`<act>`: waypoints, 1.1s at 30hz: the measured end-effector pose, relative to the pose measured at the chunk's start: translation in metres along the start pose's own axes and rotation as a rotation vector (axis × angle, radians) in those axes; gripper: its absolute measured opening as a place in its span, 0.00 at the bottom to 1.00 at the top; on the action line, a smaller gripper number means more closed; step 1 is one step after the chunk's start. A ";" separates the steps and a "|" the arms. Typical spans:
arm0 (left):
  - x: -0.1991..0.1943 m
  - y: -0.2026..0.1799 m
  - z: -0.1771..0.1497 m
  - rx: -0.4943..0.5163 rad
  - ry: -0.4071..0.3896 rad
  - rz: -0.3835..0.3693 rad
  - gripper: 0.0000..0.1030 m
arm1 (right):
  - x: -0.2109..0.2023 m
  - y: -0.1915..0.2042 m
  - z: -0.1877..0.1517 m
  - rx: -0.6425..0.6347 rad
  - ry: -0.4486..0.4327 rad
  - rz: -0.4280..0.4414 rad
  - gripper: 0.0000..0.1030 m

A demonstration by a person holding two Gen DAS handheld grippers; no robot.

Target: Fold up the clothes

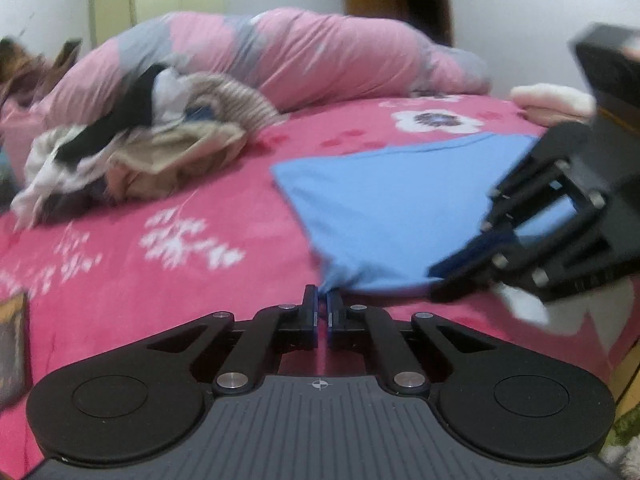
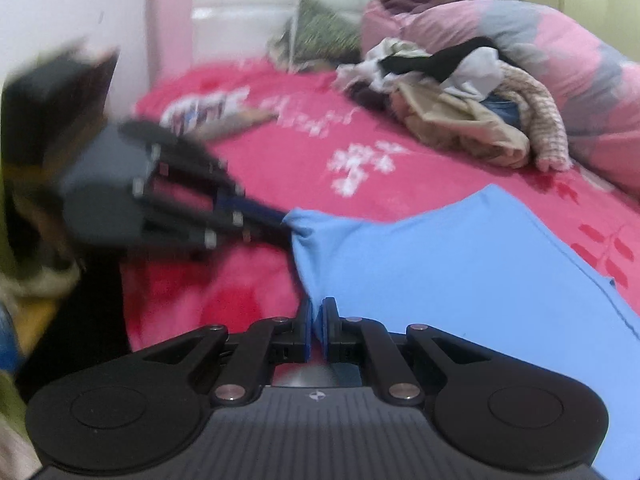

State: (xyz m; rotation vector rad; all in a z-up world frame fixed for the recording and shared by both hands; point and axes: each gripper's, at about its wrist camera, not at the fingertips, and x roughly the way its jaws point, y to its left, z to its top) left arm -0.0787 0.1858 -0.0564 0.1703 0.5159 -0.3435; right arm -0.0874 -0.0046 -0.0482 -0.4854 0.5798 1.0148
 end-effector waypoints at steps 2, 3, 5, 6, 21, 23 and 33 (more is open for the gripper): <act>-0.003 0.012 -0.003 -0.070 0.000 0.017 0.03 | -0.002 0.012 -0.003 -0.064 -0.016 -0.035 0.07; -0.006 0.019 -0.004 -0.113 -0.004 0.026 0.03 | -0.003 0.016 -0.003 -0.089 -0.021 -0.047 0.07; -0.009 0.032 -0.005 -0.198 -0.011 0.032 0.03 | -0.009 0.022 -0.003 -0.134 -0.035 -0.063 0.07; -0.011 0.037 -0.006 -0.237 -0.014 0.034 0.04 | -0.014 0.025 -0.001 -0.154 -0.049 -0.065 0.07; -0.036 0.079 -0.019 -0.634 -0.078 -0.025 0.21 | 0.035 0.041 0.042 -0.066 -0.113 0.030 0.05; -0.038 0.082 -0.021 -0.661 -0.080 -0.037 0.22 | 0.032 0.053 0.042 -0.090 -0.135 0.066 0.05; -0.005 0.047 -0.001 -0.454 -0.011 -0.199 0.28 | -0.027 -0.008 0.003 0.143 -0.093 -0.081 0.05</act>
